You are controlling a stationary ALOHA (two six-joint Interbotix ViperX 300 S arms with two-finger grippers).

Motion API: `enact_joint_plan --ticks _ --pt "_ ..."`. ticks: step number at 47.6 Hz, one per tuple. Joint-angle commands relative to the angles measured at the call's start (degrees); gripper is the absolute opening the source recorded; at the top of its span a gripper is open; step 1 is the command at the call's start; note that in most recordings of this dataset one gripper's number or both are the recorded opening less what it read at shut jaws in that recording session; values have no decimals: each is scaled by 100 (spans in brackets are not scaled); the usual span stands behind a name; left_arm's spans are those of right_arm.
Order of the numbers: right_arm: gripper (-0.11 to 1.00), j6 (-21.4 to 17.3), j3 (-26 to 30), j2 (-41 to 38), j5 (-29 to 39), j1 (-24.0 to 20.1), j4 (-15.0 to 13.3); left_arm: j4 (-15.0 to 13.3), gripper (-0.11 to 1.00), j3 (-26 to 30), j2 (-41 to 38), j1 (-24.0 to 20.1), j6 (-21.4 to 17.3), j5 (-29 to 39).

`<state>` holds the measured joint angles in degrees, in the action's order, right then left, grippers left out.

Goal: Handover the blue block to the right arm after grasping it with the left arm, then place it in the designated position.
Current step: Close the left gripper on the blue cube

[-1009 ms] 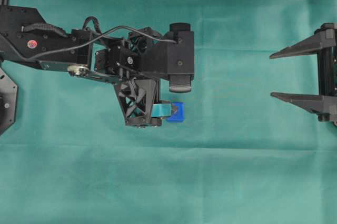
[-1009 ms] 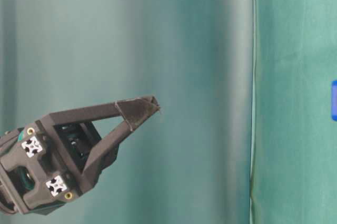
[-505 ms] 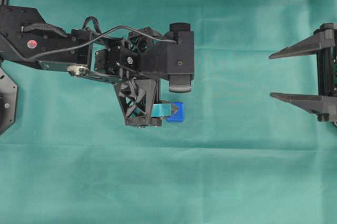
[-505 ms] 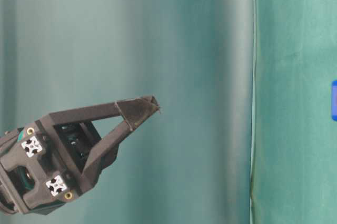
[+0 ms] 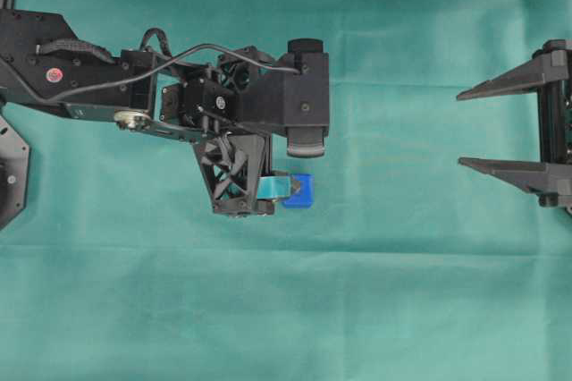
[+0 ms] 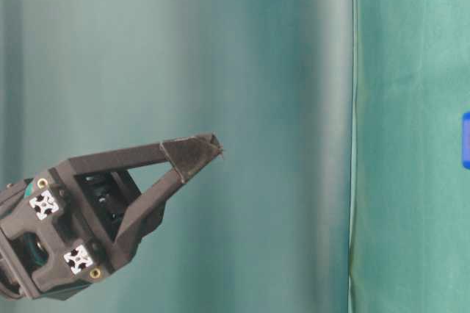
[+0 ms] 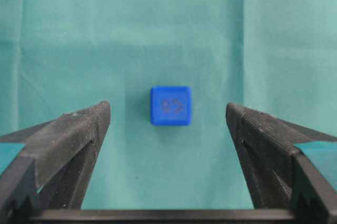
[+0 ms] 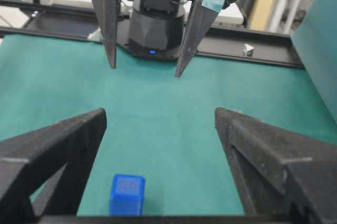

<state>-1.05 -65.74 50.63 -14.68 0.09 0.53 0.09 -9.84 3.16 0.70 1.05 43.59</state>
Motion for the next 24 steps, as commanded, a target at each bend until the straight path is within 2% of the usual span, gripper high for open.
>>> enact_joint_plan --ticks 1,24 --pt "94 18 149 -26 -26 18 -9 9 100 105 70 18 0 -18" --pt "94 18 149 -35 -26 9 -9 9 100 -114 -70 26 18 -264"
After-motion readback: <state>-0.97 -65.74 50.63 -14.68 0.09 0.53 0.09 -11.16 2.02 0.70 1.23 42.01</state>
